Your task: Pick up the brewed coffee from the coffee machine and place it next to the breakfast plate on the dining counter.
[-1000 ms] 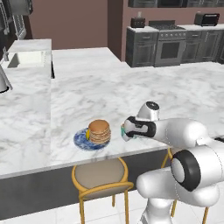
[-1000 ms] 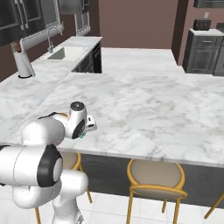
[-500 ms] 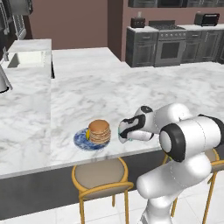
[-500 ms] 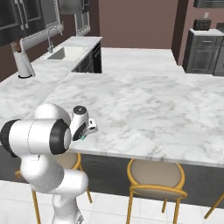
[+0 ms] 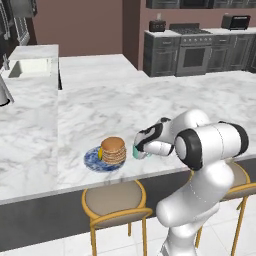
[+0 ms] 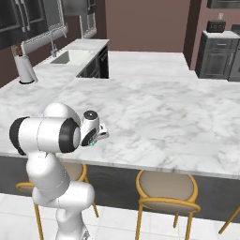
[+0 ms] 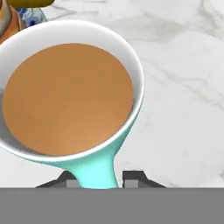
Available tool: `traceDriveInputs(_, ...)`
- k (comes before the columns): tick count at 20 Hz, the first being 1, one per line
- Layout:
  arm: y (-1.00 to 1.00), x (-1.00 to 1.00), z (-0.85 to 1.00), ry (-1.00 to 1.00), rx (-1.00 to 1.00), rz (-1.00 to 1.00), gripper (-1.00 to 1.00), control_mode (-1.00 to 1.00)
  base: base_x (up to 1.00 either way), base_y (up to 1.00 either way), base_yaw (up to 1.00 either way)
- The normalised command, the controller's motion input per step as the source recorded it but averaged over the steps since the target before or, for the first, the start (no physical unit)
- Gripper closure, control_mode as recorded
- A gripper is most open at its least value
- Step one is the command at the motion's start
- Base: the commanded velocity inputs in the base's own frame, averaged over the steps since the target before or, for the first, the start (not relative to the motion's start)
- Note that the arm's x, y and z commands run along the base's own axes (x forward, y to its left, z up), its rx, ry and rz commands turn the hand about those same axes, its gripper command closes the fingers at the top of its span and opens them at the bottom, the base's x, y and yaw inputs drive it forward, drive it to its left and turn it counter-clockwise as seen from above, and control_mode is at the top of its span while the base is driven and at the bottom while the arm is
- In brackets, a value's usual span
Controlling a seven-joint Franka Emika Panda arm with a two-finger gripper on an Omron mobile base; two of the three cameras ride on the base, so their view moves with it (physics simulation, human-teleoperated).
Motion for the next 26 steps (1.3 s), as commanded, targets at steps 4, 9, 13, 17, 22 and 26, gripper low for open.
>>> traceDriveInputs(4, 0.09, 0.04, -0.05, -0.07, -0.08, 0.0, -1.0, -1.0, 0.0, 0.0, 0.0)
traceDriveInputs(9, 0.1, -0.01, 0.06, -0.08, -0.08, 0.0, -1.0, -1.0, 0.0, 0.0, 0.0)
traceDriveInputs(13, 0.0, -0.01, 0.27, -0.11, -0.01, 0.0, -1.0, -1.0, 0.0, 0.0, 0.0)
traceDriveInputs(17, 0.0, 0.0, 0.29, -0.1, 0.0, 0.0, -1.0, -1.0, 0.0, 0.0, 0.0)
traceDriveInputs(22, 0.0, -0.19, 0.3, -0.08, 0.0, 0.0, -1.0, -1.0, 0.0, 0.0, 0.0)
traceDriveInputs(26, 0.0, -0.55, 0.5, -0.13, 0.0, 0.0, -1.0, -1.0, 0.0, 0.0, 0.0)
